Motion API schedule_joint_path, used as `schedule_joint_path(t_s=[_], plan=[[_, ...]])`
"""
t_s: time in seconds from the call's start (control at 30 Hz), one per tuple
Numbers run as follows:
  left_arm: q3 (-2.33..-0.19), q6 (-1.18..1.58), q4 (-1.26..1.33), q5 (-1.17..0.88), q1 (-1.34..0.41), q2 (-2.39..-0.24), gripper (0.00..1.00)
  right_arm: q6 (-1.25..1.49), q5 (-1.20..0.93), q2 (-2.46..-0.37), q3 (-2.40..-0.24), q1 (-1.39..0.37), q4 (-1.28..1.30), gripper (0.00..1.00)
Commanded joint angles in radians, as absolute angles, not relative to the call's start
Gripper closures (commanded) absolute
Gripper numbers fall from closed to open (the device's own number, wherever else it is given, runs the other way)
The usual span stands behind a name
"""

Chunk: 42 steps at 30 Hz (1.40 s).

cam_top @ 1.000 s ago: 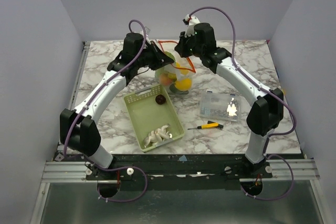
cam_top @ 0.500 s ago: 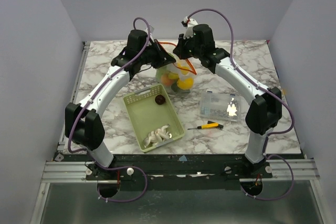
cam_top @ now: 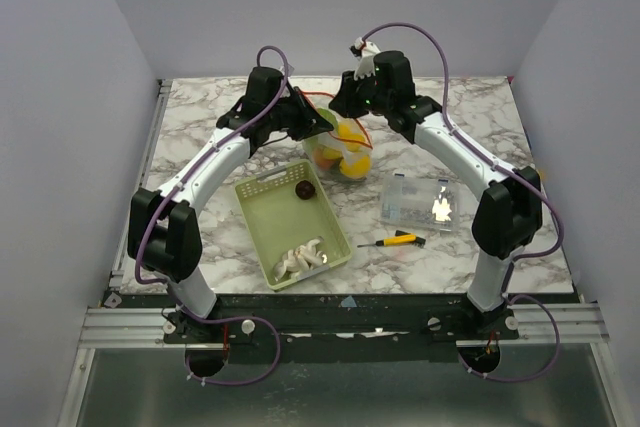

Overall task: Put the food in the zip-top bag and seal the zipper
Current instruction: Adjust the zipper food storage bag at the center of the board.

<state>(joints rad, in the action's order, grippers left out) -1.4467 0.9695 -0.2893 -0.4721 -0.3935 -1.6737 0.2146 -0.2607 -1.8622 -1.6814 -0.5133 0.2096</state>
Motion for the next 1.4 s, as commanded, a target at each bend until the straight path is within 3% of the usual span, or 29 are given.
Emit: schedule_joint_path(t_s=[0.0, 0.17, 0.37, 0.5, 0.87, 1.03, 1.2, 1.3, 1.37], plan=[[-1.434, 0.969, -0.261, -0.495, -0.387, -1.656, 1.00, 0.175, -0.335, -1.822, -1.712, -0.506, 0.240, 0.73], [-1.406, 0.972, -0.244, -0.500, -0.388, -1.652, 1.00, 0.097, -0.388, -1.797, -1.677, -0.500, 0.265, 0.58], [-1.427, 0.965, -0.255, -0.499, -0.388, -1.663, 1.00, -0.078, -0.401, -1.738, -1.625, -0.500, 0.324, 0.27], [-1.432, 0.959, -0.265, -0.494, -0.386, -1.666, 1.00, -0.196, -0.414, -1.704, -1.591, -0.501, 0.386, 0.17], [-1.479, 0.975, -0.295, -0.486, -0.386, -1.687, 1.00, -0.345, -0.339, -1.645, -1.494, -0.586, 0.388, 0.09], [-1.494, 0.989, -0.303, -0.463, -0.386, -1.689, 1.00, -0.317, -0.189, -1.669, -1.491, -0.627, 0.344, 0.05], [-1.506, 0.994, -0.312, -0.469, -0.388, -1.690, 1.00, -0.261, -0.177, -1.694, -1.524, -0.641, 0.320, 0.00], [-1.500, 0.997, -0.305, -0.477, -0.387, -1.682, 1.00, -0.251, -0.067, -1.700, -1.495, -0.658, 0.255, 0.03], [-1.494, 0.995, -0.307, -0.473, -0.388, -1.674, 1.00, -0.258, -0.019, -1.717, -1.493, -0.657, 0.242, 0.15]])
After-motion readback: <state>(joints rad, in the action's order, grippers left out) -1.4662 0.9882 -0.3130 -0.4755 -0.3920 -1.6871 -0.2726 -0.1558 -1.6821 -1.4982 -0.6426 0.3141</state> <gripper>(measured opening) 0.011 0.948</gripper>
